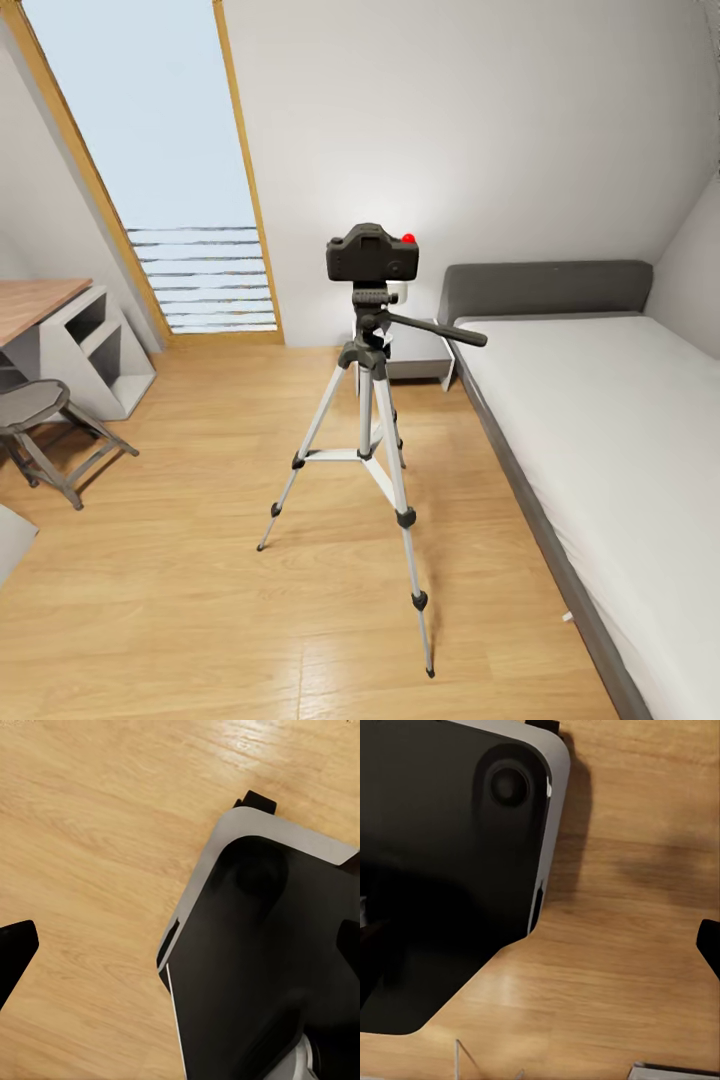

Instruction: Attach the digital camera to the camera tripod in the bedroom.

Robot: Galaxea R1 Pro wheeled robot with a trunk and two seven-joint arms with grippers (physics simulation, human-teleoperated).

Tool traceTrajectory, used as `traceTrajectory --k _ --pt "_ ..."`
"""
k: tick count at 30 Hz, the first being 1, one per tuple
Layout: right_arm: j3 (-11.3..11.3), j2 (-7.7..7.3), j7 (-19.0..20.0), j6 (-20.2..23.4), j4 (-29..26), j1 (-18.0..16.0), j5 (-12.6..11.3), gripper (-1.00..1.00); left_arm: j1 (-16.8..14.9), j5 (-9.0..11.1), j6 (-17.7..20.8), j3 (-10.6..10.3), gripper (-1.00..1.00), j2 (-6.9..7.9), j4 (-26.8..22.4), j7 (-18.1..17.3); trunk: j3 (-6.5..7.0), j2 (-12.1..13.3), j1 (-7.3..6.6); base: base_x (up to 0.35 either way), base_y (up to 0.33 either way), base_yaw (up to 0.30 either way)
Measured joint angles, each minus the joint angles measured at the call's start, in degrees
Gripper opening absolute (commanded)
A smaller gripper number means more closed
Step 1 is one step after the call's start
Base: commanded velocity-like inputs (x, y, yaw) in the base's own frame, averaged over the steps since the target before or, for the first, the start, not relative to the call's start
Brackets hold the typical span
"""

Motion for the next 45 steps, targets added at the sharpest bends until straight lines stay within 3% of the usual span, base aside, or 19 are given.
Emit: traceTrajectory --k 7,12,18,28,32,37,45 --pt "-0.1 0.23 -1.4 0.0 0.0 0.7 -0.6 1.00 0.0 0.0 0.0 0.0 1.00 0.00 0.0 0.0 0.64 0.0 0.00 0.000 0.000 0.000" --pt "-0.2 0.33 -3.3 -0.2 0.0 2.5 -2.9 1.00 0.0 0.4 -0.1 0.1 1.00 -0.16 -0.2 -0.1 1.10 0.0 0.00 0.000 0.000 0.000" --pt "-0.3 0.34 -4.6 -0.4 0.0 4.0 -5.7 1.00 0.0 0.5 -0.4 0.1 1.00 -1.59 -0.6 -0.2 1.66 0.0 0.00 0.000 0.000 0.000" --pt "-0.3 0.42 -5.0 -0.6 0.0 5.3 -6.9 1.00 0.2 0.1 -1.9 -0.1 1.00 -2.83 0.1 -0.2 2.58 0.0 0.00 0.000 0.000 0.000" --pt "-0.3 0.45 -5.0 -0.7 0.0 5.5 -7.0 1.00 2.4 0.1 -1.9 -0.1 1.00 -2.82 0.4 -0.2 2.94 0.0 0.00 0.000 0.000 0.000" --pt "-0.3 0.48 -5.0 -0.8 0.0 5.9 -7.0 1.00 7.6 -0.2 -3.3 -0.2 1.00 -2.16 0.5 -0.4 3.41 0.0 0.00 0.000 0.000 0.000" --pt "-0.3 0.72 -5.1 -0.9 -0.1 6.1 -7.1 1.00 9.6 -0.2 -3.8 -0.4 1.00 -1.46 0.4 -0.9 4.15 0.0 0.00 0.000 0.000 0.000"
